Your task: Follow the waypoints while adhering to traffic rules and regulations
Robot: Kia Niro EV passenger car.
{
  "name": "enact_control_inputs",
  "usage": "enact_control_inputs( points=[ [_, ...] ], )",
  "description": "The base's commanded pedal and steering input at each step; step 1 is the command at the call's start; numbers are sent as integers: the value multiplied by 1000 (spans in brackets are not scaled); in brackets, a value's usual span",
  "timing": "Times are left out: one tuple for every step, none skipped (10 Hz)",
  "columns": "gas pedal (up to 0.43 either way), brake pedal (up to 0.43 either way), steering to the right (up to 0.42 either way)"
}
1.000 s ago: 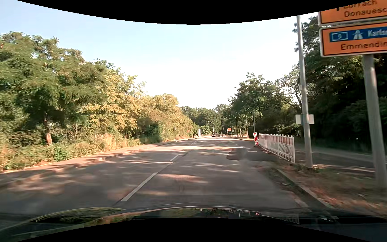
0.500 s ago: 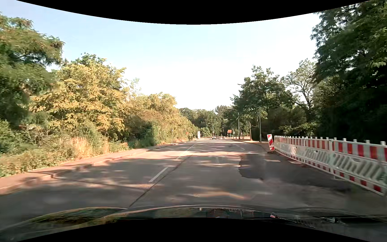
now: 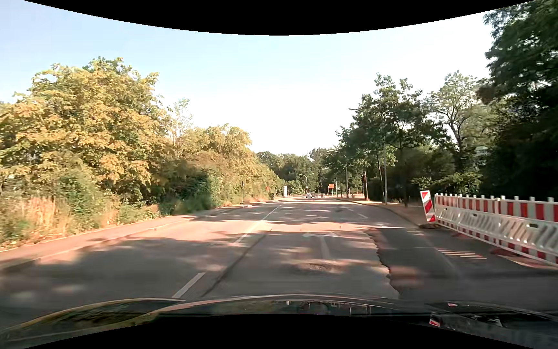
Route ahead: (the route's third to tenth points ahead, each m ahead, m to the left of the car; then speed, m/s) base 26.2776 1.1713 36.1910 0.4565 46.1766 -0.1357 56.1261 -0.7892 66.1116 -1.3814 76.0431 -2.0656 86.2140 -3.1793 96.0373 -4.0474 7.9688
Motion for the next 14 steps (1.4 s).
enact_control_inputs(
  points=[
    [67, 0, 4],
    [67, 0, 4],
    [67, 0, 4],
    [67, 0, 4],
    [67, 0, 4],
    [67, 0, 4],
    [67, 0, 4],
    [67, 0, 4],
    [67, 0, 5],
    [67, 0, 5],
    [67, 0, 4],
    [67, 0, 4],
    [67, 0, 4],
    [67, 0, 4]
  ],
)
